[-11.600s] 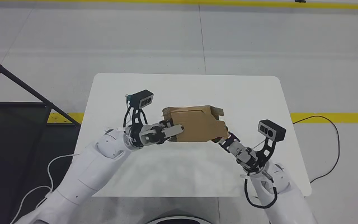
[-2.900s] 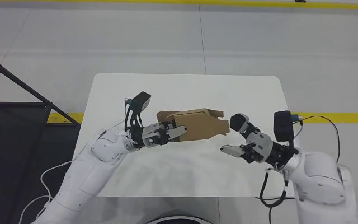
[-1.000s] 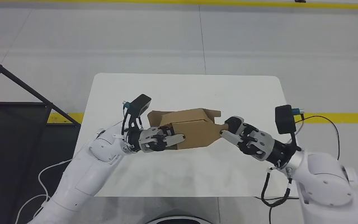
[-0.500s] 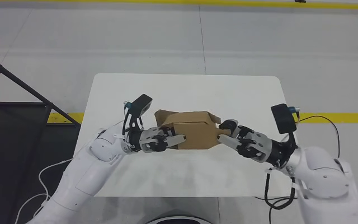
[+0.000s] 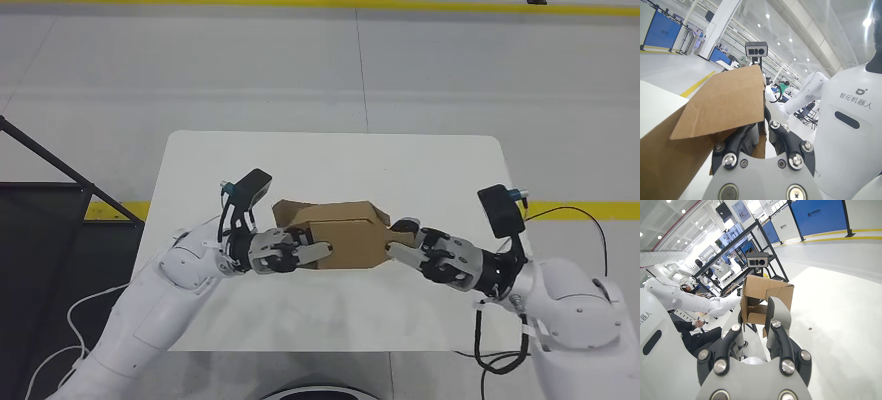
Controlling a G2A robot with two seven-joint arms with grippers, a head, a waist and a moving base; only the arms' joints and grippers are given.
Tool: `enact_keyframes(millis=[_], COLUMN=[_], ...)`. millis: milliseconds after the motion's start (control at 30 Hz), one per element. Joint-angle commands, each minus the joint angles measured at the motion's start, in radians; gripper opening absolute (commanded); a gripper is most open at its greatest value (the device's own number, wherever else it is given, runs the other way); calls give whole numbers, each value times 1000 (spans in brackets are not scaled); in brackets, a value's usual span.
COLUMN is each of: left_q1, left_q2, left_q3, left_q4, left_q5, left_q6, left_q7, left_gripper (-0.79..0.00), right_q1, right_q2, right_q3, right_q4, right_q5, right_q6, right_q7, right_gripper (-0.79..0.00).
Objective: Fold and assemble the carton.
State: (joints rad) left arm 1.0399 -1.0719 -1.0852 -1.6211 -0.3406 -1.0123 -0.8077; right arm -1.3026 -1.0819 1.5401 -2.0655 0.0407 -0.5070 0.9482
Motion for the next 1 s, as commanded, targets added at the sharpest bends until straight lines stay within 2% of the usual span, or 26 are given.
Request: enact_keyframes(millis=[0,267,567,700,767,967], left_q1=[4,11,18,17,17,15], left_q2=[0,1,1,1,2,3], left_q3=[-4,-9,-6,-4,-3,1], left_q4=[-5,-15,-29,-30,-29,-28], left_q5=[1,5,9,8,7,7], left_q6=[0,0,0,0,0,0], left_q7=[0,0,0,0,0,0], left_gripper=[-785,-785,-785,-785,-785,-785], right_q1=[-1,-4,14,31,35,45], right_q2=[1,6,13,16,18,21], right_q3=[1,9,-16,-29,-35,-59], right_q4=[4,17,37,43,45,44], right_q5=[6,44,76,99,99,106], right_q6=[2,13,36,20,9,0], right_q7=[-16,-59,-32,-1,5,22], right_gripper=[-548,-585,-610,-680,-646,-622])
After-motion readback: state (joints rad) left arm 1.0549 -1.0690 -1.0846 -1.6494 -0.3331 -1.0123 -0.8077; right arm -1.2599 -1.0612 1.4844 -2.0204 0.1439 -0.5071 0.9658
